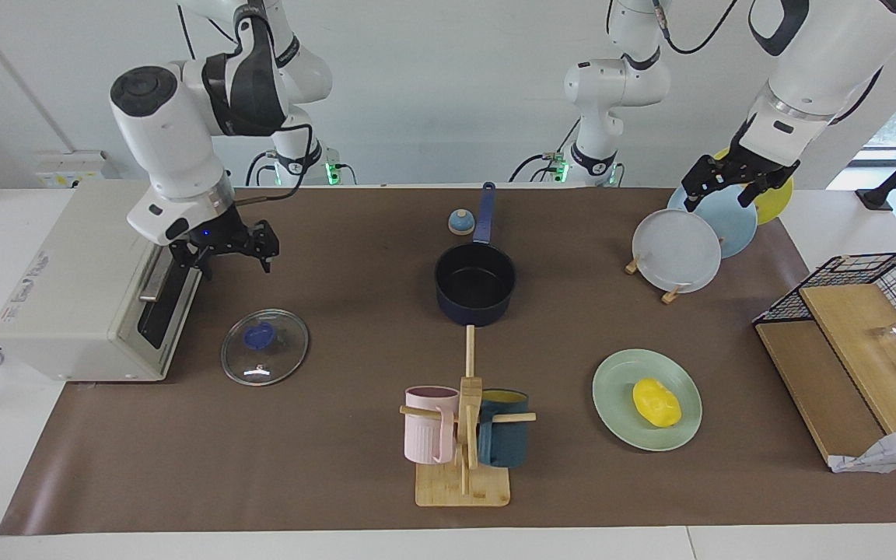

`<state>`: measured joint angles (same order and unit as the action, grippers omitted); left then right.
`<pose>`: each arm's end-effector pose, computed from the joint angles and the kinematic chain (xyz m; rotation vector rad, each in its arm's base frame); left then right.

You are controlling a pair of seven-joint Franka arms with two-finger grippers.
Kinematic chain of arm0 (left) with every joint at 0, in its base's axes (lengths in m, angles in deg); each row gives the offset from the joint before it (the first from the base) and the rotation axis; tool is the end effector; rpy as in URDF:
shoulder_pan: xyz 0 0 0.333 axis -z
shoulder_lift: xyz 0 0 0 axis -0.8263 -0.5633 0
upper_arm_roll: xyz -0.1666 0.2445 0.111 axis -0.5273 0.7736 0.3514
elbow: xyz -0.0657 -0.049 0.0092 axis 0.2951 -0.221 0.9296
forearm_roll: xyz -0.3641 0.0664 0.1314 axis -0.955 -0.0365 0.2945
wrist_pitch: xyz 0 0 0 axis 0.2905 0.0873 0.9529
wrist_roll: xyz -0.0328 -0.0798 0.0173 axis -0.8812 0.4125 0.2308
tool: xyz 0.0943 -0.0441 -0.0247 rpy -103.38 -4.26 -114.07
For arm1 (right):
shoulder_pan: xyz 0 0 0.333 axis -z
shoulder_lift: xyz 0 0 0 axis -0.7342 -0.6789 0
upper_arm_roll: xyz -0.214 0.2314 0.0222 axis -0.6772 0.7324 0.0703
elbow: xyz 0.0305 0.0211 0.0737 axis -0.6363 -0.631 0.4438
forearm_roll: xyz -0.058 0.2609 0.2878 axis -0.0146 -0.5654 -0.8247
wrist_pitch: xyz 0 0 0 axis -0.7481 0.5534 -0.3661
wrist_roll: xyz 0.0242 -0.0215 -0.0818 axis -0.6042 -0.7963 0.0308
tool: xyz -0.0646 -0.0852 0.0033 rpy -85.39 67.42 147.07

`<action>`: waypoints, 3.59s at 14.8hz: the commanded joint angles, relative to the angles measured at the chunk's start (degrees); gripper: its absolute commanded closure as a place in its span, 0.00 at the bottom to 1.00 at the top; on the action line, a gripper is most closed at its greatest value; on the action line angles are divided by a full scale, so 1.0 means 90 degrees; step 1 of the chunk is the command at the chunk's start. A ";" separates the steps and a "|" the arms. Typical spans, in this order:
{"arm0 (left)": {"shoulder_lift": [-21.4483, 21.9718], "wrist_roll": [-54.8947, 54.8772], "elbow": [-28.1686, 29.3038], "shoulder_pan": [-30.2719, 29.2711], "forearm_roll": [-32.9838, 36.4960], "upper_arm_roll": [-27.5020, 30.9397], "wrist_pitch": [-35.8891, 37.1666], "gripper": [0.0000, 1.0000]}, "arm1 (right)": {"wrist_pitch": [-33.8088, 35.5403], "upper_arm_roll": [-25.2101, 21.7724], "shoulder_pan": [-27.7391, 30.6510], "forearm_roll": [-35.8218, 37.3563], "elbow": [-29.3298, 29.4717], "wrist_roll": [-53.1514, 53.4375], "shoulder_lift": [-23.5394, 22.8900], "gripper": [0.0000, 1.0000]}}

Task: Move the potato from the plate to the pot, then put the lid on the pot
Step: 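Reach the right gripper to the glass lid and grasp its knob, then lift the lid with the right gripper while the left gripper reaches the potato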

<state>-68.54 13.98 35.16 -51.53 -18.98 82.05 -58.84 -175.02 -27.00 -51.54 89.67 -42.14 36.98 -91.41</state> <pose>0.5386 -0.0522 0.6279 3.1259 0.0368 -0.0985 0.5892 0.0363 0.4796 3.0971 0.3074 0.0167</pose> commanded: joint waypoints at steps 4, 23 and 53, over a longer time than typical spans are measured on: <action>0.0175 -0.0059 0.0189 0.0023 0.0064 0.0034 -0.0002 0.00 | -0.1544 -0.0004 0.0096 -0.0161 -0.1090 -0.0509 -0.0265 0.00; 0.0184 -0.0021 0.0296 0.0130 0.0054 0.0024 -0.0372 0.00 | -0.2913 -0.0013 0.0243 -0.0152 -0.1638 -0.0636 -0.0939 0.00; -0.4015 0.1464 -0.0524 0.0482 0.0601 0.0083 -0.4709 0.00 | -0.0843 0.0094 -0.0743 -0.0162 -0.0125 0.0858 -0.0929 1.00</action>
<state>-104.77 24.86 28.51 -48.18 -15.41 82.10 -98.32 -184.43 -26.23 -58.02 89.28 -44.83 43.34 -99.87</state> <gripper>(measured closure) 0.000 0.335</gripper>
